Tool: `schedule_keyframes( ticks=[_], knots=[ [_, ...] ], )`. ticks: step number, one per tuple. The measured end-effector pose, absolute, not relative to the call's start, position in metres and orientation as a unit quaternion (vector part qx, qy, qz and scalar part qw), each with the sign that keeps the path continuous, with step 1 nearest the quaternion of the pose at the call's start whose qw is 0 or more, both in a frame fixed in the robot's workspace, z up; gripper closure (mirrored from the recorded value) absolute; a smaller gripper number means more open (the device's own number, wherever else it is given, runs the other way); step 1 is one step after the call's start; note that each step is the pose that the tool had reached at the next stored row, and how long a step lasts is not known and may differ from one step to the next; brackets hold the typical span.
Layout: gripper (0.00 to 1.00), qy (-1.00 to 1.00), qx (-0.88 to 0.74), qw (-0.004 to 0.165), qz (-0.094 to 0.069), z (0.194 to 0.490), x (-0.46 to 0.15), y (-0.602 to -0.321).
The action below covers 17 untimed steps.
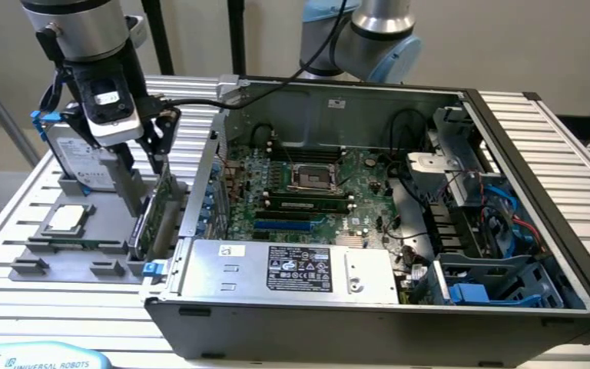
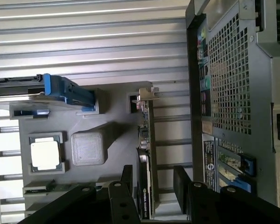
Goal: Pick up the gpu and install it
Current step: 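Pick up the gpu and move the gpu toward the slot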
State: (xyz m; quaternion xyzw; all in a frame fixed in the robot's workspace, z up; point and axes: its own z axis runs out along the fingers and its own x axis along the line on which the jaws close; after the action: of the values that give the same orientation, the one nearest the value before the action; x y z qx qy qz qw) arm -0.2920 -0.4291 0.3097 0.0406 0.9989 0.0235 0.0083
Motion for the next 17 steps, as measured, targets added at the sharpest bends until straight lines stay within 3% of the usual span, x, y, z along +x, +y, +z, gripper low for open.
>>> schedule_keyframes(
  ticks=[17],
  knots=[
    [0.52, 0.998, 0.054, 0.009, 0.023, 0.279, -0.296, -0.442]
  ],
)
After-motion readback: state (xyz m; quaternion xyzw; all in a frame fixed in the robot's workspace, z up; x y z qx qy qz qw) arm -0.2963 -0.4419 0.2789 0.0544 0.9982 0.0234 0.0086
